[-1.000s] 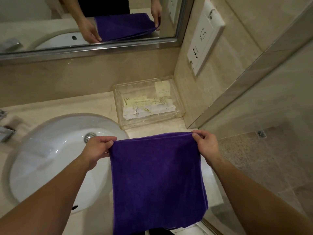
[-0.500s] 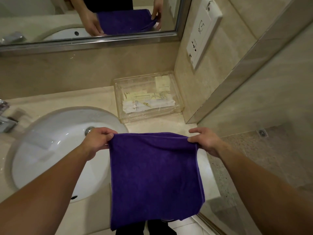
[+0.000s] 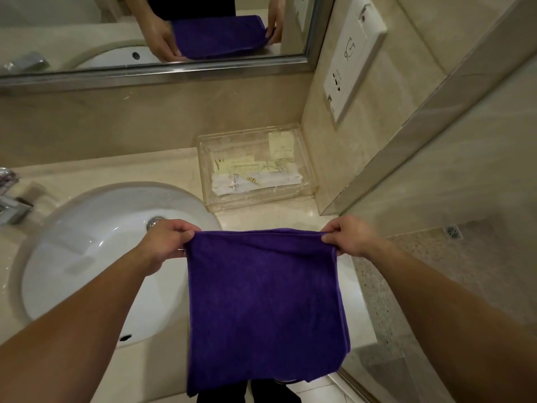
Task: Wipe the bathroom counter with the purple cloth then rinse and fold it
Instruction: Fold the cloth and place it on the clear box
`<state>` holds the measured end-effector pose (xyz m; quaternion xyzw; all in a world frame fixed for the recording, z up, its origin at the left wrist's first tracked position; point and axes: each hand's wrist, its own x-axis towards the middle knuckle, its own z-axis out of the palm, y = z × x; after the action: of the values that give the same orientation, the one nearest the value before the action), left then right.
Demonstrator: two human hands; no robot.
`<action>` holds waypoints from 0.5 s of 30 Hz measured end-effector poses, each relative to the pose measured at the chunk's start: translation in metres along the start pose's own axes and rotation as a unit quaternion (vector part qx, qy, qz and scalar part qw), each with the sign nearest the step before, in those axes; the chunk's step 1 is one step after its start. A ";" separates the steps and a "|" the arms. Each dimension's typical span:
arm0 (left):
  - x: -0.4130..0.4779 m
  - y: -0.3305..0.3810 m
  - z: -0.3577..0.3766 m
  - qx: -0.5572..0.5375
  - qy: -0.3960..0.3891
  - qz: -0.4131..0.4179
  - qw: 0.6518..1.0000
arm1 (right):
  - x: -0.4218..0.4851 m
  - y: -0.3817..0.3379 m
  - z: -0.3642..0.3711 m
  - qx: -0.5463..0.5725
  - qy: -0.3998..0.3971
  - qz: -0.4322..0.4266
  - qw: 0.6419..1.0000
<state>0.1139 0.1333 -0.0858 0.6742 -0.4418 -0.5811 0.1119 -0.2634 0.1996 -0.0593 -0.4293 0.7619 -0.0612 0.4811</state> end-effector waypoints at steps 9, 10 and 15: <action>0.002 -0.002 -0.002 -0.004 -0.012 -0.004 1.000 | -0.002 -0.001 0.002 0.160 0.042 -0.019 0.986; 0.002 -0.002 -0.002 -0.003 -0.013 -0.005 1.000 | -0.002 -0.001 0.002 0.148 0.045 -0.029 0.988; 0.004 -0.002 -0.002 -0.004 0.000 -0.014 1.000 | -0.006 -0.002 -0.001 0.143 0.086 -0.071 0.983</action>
<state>0.1165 0.1306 -0.0890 0.6803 -0.4297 -0.5842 0.1064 -0.2623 0.2022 -0.0537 -0.4022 0.7514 -0.2407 0.4644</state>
